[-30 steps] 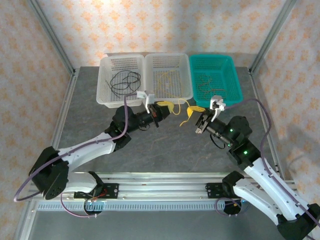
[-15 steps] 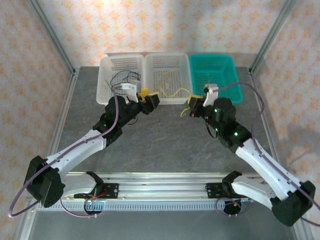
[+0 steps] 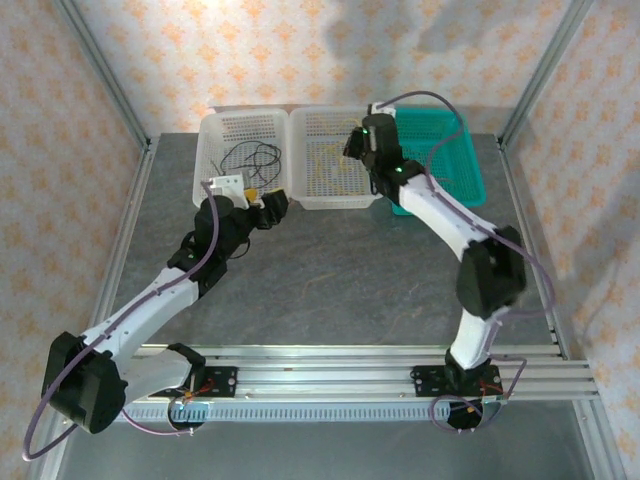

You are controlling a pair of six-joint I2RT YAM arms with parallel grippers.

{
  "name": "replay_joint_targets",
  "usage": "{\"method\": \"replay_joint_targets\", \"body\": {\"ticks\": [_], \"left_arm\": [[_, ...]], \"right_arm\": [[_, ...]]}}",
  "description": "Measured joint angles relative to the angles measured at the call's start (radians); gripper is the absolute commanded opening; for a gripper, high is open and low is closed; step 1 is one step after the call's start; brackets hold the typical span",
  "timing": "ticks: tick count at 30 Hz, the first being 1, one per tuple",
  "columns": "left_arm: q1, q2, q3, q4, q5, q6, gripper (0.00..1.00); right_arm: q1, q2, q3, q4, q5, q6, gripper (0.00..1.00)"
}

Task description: Untangle the cables

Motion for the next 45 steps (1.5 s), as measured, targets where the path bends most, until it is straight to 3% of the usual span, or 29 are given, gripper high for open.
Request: {"method": "replay_joint_targets", "body": {"ticks": [4, 9, 11, 20, 27, 36, 45], "left_arm": [[0.001, -0.005, -0.001, -0.012, 0.0, 0.0, 0.8], [0.001, -0.002, -0.001, -0.026, 0.006, 0.008, 0.81], [0.001, 0.012, 0.003, -0.028, 0.008, 0.012, 0.81], [0.032, 0.207, 0.11, -0.008, 0.077, 0.028, 0.8], [0.039, 0.356, 0.176, 0.097, 0.15, -0.019, 0.79], [0.058, 0.403, 0.183, 0.161, 0.2, -0.077, 0.8], [0.073, 0.364, 0.16, 0.16, 0.211, -0.077, 0.8]], "right_arm": [[-0.017, 0.203, 0.194, -0.076, -0.014, -0.003, 0.02], [-0.022, 0.335, 0.328, -0.154, -0.031, -0.011, 0.42], [-0.023, 0.34, 0.336, -0.171, -0.036, -0.015, 0.49], [-0.115, 0.369, 0.519, -0.19, -0.082, 0.001, 0.49], [-0.197, 0.5, 0.679, -0.194, -0.116, 0.036, 0.45], [-0.173, 0.647, 0.748, -0.197, -0.156, 0.056, 0.42], [-0.124, 0.744, 0.783, -0.173, -0.064, 0.029, 0.47]]}}
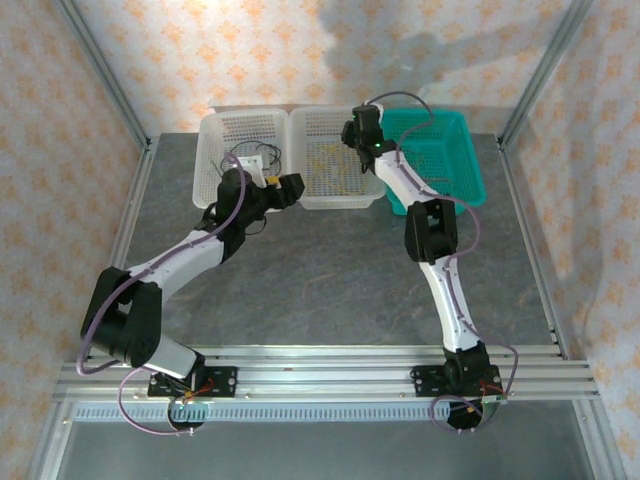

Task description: Untangle the cables

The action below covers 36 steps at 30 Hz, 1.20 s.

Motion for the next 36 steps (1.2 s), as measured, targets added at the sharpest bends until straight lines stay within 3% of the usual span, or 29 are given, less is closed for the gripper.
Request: {"method": "replay_joint_targets", "body": {"ticks": [6, 11, 19, 36], "left_arm": [[0.006, -0.039, -0.026, -0.004, 0.0, 0.0, 0.8], [0.006, -0.05, -0.042, -0.008, 0.0, 0.0, 0.8], [0.019, -0.05, -0.055, -0.011, 0.0, 0.0, 0.8], [0.021, -0.063, -0.107, -0.013, 0.005, 0.0, 0.8]], "right_arm": [[0.006, 0.078, 0.086, 0.059, 0.023, -0.007, 0.45], [0.008, 0.121, 0.108, 0.116, 0.01, -0.03, 0.31], [0.032, 0.161, 0.108, 0.126, -0.016, -0.07, 0.24], [0.037, 0.162, 0.116, 0.001, -0.012, -0.039, 0.18]]}}
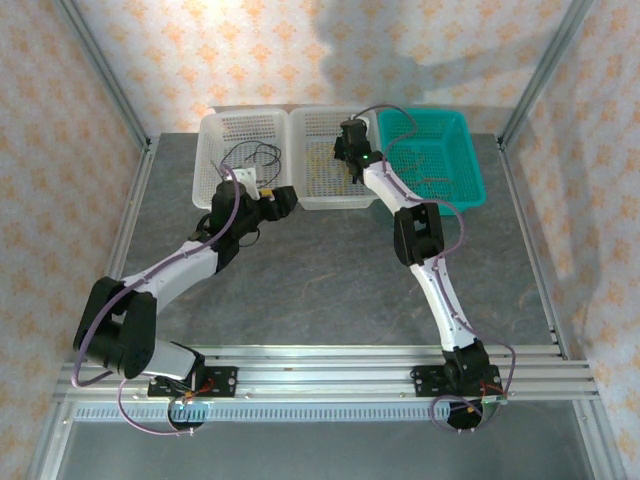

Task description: Untangle the cables

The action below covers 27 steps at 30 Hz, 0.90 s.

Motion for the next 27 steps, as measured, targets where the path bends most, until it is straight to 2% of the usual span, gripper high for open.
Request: {"method": "replay_joint_targets", "body": {"ticks": [5, 7, 12, 15, 21, 24, 27], "left_arm": [[0.01, -0.029, -0.026, -0.002, 0.003, 0.0, 0.8], [0.011, -0.049, -0.037, -0.006, 0.002, 0.0, 0.8], [0.011, -0.138, -0.056, -0.037, -0.025, 0.007, 0.85], [0.011, -0.221, -0.066, -0.056, -0.071, 0.024, 0.97], [0.011, -0.447, -0.159, -0.07, -0.22, 0.074, 0.99], [0.011, -0.566, -0.249, -0.061, -0.292, 0.098, 1.0], [0.011, -0.675, -0.351, -0.051, -0.373, 0.122, 0.99]], "right_arm": [[0.0, -0.002, 0.0, -0.035, -0.002, 0.018, 0.18], [0.0, -0.011, 0.0, -0.055, -0.01, 0.022, 0.21], [0.009, -0.069, -0.006, -0.127, -0.055, 0.01, 0.43], [0.023, -0.154, -0.026, -0.155, -0.077, -0.008, 0.54], [0.039, -0.493, -0.241, -0.13, -0.114, -0.053, 0.73], [0.039, -0.731, -0.486, -0.033, -0.117, -0.07, 0.88], [0.037, -0.98, -0.799, 0.095, -0.109, -0.088, 0.95]]}}
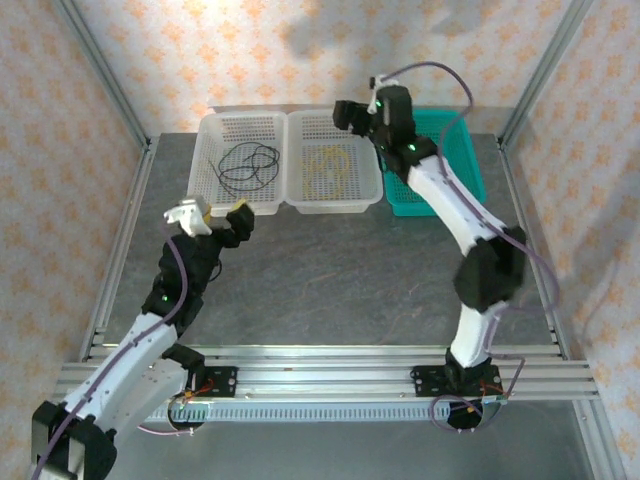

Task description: Untangle the cables

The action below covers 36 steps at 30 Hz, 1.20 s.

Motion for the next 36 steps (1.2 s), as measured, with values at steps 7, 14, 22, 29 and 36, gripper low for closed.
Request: {"method": "replay_joint_targets", "body": {"ticks": [7, 14, 22, 29, 36], "left_arm": [[0.0, -0.136, -0.211, 0.064, -0.222, 0.071, 0.99], [0.0, -0.122, -0.301, 0.121, -0.446, 0.166, 0.99], [0.018, 0.068, -0.443, 0.383, -0.527, 0.333, 0.99], [0.084, 0.385, -0.433, 0.673, -0.399, 0.426, 1.0], [0.177, 0.687, -0.35, 0.948, -0.206, 0.439, 1.0]], "right_arm": [[-0.013, -0.459, -0.709, 0.259, 0.146, -0.013, 1.0], [-0.198, -0.807, -1.266, 0.439, 0.264, -0.01, 1.0], [-0.272, -0.798, -1.523, 0.688, 0.288, -0.096, 1.0], [-0.293, -0.585, -1.569, 0.974, 0.24, -0.153, 1.0], [-0.343, -0.418, -1.545, 1.193, 0.132, -0.186, 1.0]]}}
